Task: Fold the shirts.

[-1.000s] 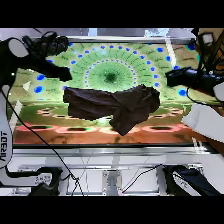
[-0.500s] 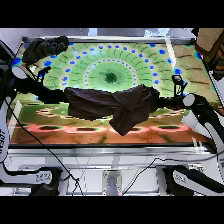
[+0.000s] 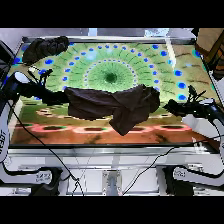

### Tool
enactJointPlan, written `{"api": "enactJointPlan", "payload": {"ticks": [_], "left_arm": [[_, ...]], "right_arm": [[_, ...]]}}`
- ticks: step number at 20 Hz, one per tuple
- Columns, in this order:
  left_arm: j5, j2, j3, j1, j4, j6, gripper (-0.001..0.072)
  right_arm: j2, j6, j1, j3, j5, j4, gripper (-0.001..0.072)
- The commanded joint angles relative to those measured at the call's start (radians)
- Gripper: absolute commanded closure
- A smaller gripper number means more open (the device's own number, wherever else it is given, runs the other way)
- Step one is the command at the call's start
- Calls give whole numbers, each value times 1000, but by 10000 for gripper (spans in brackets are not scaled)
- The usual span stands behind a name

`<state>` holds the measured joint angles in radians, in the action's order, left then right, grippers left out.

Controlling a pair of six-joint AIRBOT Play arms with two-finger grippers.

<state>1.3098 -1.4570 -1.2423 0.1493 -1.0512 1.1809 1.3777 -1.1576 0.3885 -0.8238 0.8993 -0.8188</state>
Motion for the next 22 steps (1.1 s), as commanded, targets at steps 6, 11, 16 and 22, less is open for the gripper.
{"api": "enactJointPlan", "payload": {"ticks": [6, 11, 16, 22], "left_arm": [[0, -1, 2, 0, -4, -2, 107], [22, -1, 2, 3, -222, 55, 107], [42, -3, 6, 72, -204, 78, 105], [-26, -77, 130, 134, 56, 114, 105]], "right_arm": [[183, 114, -79, -3, -55, 258, 376], [185, 111, -164, -2, -170, 258, 458], [185, 112, -167, -2, -191, 236, 688], [185, 116, -167, -2, -192, 228, 688]]}}
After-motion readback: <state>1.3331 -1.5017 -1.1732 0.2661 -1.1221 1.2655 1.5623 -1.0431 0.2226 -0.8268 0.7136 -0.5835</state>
